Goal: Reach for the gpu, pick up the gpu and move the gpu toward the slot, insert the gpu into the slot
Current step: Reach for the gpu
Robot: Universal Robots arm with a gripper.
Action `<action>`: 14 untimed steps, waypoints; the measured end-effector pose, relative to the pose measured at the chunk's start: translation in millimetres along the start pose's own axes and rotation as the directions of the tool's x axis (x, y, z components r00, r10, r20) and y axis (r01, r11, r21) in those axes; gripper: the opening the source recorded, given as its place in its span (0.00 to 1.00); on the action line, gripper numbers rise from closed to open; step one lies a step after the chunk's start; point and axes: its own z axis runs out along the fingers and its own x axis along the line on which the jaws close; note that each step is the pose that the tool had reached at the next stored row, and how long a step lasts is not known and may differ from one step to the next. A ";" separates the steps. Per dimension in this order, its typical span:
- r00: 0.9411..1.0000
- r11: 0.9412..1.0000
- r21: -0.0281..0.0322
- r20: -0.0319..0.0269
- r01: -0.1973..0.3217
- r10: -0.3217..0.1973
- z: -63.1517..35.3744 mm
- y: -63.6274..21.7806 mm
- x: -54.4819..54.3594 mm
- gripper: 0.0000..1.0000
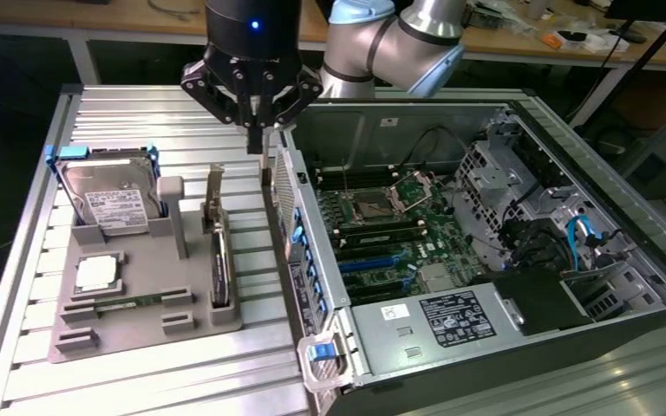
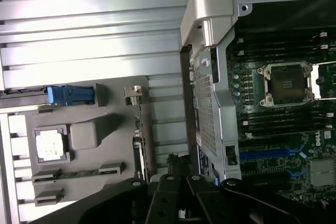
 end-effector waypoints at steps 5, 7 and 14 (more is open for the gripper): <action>1.000 1.000 0.001 -0.013 -0.005 0.005 0.3 -0.6 6.2 0.11; 1.000 1.000 0.002 -0.019 -0.007 0.007 0.5 -0.9 9.2 0.11; 0.999 1.000 0.002 -0.032 -0.012 0.012 0.8 -1.8 19.2 0.11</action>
